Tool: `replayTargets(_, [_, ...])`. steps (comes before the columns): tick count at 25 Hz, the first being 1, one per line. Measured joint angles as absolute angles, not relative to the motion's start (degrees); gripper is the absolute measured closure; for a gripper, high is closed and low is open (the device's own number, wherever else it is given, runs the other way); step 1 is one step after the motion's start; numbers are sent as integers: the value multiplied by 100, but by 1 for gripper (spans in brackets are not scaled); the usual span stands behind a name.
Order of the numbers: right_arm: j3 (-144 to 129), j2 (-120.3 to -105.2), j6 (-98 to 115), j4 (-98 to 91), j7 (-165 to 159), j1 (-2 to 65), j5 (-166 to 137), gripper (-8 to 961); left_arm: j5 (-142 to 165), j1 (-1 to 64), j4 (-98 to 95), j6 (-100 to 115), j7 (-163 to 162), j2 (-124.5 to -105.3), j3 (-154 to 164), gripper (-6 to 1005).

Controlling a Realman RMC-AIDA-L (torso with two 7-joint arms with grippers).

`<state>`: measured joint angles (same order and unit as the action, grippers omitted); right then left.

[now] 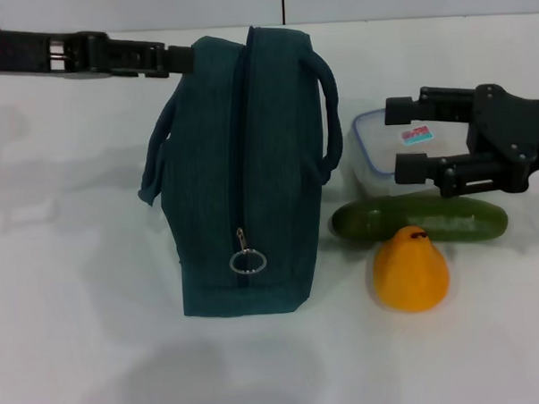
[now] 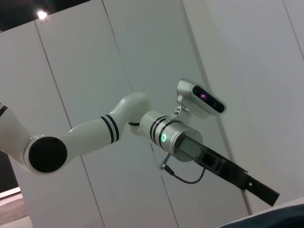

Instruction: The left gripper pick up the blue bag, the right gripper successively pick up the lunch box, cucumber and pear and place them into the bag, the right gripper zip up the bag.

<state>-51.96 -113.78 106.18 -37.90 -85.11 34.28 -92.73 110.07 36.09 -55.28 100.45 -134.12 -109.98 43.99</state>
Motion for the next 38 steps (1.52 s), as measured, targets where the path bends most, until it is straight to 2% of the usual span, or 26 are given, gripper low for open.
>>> replayTargets(11, [-5004,-11400,10657,-3779,-8416,3123,-9264,127,12241,3968,-5515,10016,-14134,-11044,4434,282])
replayTargets(32, [-4992,-11431,10670,-3754,-8402,2963,-9263,127,12374,3977,-5465,10045,-14463,-11061,4597,308])
replayTargets(34, [-4992,-11433,10670,-3756,-8402,2943,-9263,127,12375,3988,-5465,10042,-14506,-11058,4693,531])
replayTargets(38, [-4993,-11435,10674,-3754,-8402,2927,-9263,127,12376,4027,-5465,10039,-14560,-11060,4727,626])
